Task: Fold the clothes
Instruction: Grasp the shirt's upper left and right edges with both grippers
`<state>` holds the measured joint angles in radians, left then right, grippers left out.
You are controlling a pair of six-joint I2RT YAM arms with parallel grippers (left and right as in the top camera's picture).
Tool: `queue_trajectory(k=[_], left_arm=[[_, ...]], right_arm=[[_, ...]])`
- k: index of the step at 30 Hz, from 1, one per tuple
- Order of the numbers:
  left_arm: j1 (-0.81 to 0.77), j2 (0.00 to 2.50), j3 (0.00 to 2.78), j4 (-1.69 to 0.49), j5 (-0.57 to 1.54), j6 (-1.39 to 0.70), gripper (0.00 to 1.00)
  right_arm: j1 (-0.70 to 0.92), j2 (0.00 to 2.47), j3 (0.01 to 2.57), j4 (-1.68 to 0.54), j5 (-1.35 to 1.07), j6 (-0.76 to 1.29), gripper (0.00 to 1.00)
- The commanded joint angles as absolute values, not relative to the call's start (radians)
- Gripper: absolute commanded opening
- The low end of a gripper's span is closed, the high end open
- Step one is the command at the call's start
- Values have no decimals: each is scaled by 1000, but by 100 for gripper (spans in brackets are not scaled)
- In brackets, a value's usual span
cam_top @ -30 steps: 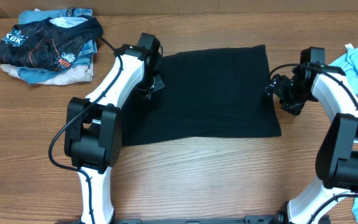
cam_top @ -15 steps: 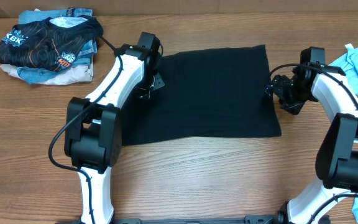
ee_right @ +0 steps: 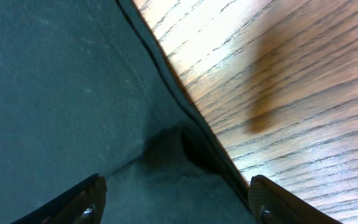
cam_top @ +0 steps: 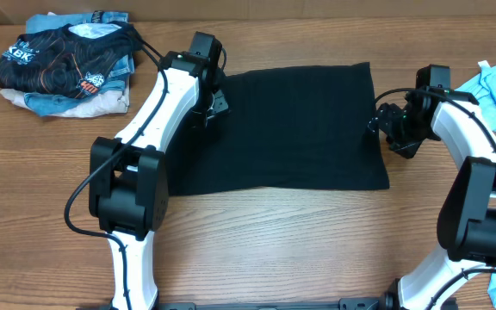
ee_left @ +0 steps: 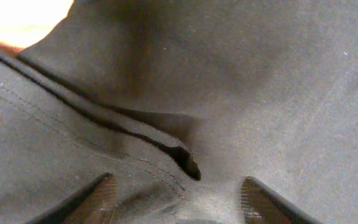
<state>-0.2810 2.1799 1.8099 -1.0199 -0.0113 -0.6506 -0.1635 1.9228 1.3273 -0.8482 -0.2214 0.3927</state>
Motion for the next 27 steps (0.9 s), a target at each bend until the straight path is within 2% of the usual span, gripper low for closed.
queue_trajectory(k=[1,2,10,12,13,14,16,19,27], left_arm=[[-276,2171,1831,-1022,-36,-604,95],[-276,2171,1831,-1030,-36,-605,100],[-275,2171,1831,-1114,-36,-606,100],[-275,2171,1831,-1143,-36,-606,100],[-275,2171,1831,-1158,-36,-606,100],[-276,2171,1831,-1190,-36,-606,100],[-276,2171,1831,-1230,-34,-609,99],[-275,2171,1831,-1303,-34,-609,89],[-275,2171,1803,-1386,-87,-606,54]], right_arm=[[-139,1928,1328,-840,-230,396,77],[-134,1928,1328,-839,-230,396,77],[-100,1929,1328,-835,-226,397,61],[-100,1929,1328,-840,-226,397,50],[-100,1929,1328,-843,-226,397,41],[-100,1929,1328,-850,-226,397,27],[-100,1929,1328,-863,-226,397,15],[-100,1930,1328,-892,-226,396,8],[-100,1958,1319,-910,-227,397,6]])
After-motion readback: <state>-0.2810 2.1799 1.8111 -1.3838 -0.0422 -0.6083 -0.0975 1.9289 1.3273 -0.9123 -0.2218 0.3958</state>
